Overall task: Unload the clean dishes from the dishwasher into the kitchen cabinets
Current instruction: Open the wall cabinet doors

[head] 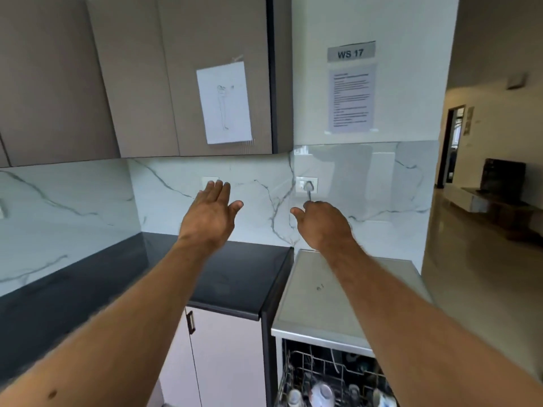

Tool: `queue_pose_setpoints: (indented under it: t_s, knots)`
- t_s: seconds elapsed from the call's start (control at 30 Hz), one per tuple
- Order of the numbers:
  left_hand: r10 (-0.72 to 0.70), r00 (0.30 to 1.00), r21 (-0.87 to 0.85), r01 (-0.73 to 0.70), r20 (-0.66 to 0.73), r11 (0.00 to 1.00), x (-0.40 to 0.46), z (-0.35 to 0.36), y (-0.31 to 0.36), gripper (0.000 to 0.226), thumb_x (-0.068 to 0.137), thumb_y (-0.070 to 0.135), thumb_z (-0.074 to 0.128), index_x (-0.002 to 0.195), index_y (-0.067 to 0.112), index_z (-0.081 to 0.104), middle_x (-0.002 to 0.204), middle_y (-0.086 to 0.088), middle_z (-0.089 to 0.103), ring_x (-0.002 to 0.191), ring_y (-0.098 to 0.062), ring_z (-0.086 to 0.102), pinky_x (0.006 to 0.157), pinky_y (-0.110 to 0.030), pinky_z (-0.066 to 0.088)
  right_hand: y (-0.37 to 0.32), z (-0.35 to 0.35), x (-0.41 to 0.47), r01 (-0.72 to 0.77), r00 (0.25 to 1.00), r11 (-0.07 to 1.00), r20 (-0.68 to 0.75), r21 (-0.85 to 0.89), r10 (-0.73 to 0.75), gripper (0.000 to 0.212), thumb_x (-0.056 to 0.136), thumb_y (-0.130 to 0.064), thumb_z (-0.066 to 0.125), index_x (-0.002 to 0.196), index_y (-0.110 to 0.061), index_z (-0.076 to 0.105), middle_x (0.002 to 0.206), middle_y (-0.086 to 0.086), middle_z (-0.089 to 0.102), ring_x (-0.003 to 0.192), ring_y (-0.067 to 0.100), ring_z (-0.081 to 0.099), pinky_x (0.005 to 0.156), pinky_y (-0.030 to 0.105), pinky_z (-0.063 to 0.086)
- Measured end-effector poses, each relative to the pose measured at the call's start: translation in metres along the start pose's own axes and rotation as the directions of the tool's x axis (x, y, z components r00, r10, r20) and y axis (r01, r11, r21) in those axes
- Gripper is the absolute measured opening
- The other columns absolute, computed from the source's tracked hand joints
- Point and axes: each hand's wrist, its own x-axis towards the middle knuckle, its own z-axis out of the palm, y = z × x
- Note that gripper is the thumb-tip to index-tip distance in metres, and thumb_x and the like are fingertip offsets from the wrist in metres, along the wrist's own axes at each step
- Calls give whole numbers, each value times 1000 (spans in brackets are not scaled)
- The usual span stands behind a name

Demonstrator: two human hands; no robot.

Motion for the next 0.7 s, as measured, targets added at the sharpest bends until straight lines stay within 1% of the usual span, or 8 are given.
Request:
queue_pose_setpoints:
  t_s: [0.1, 0.2, 0.3, 0.4, 0.5, 0.6, 0.7]
  knots:
    - [-28, 999, 8, 28, -41, 1000, 8, -15, -28, 66, 104, 49, 15, 156, 9, 14, 164, -9, 11, 152, -21, 3, 124, -34, 4, -21, 1, 24, 19, 998, 999, -60, 43, -17, 53, 104, -48, 35, 120, -7, 63, 121, 15, 66, 114, 34, 59, 94, 38, 45]
    - [-56, 998, 55, 58, -42, 997, 2, -21, -73, 69, 102, 53, 13, 157, 10, 11, 164, -7, 9, 152, -19, 1, 124, -34, 2, -49, 4, 35, 64, 993, 997, -106, 46, -59, 53, 103, -49, 36, 121, -7, 64, 117, 16, 68, 113, 33, 60, 92, 38, 46]
    - [-88, 996, 113, 90, -26, 990, -7, -22, -124, 71, 101, 54, 8, 157, 11, 8, 165, -6, 5, 152, -18, -2, 124, -35, 1, -77, 20, 39, 58, 993, 994, -104, 89, -49, 53, 103, -48, 36, 128, -9, 62, 123, 13, 67, 116, 32, 59, 95, 37, 47]
    - [-113, 993, 122, 115, -23, 986, -6, -27, -168, 69, 101, 53, 7, 157, 12, 5, 165, -5, 2, 151, -16, -5, 124, -34, -1, -116, 39, 46, 68, 991, 991, -120, 114, -54, 51, 104, -47, 37, 127, -9, 62, 124, 12, 67, 117, 31, 60, 96, 36, 46]
    - [-67, 997, 136, 73, -45, 988, 3, -36, -210, 69, 102, 52, 9, 157, 10, 7, 165, -6, 3, 152, -17, -4, 124, -34, -1, -169, 46, 59, 95, 984, 984, -164, 152, -69, 49, 104, -45, 39, 126, -8, 63, 122, 14, 67, 115, 32, 60, 95, 37, 47]
    - [-7, 996, 166, 22, -91, 986, 15, -50, -252, 69, 102, 52, 11, 157, 10, 8, 165, -6, 5, 152, -17, -3, 124, -34, -1, -218, 45, 76, 131, 966, 981, -241, 144, -93, 46, 103, -44, 43, 123, -9, 66, 118, 14, 68, 111, 33, 61, 91, 38, 49]
    - [5, 994, 175, 15, -112, 984, 23, -60, -296, 71, 101, 55, 10, 157, 12, 7, 165, -6, 5, 152, -18, -3, 124, -35, -2, -258, 47, 94, 129, 952, 978, -297, 166, -75, 45, 102, -43, 46, 126, -10, 65, 121, 13, 68, 114, 32, 60, 92, 38, 48]
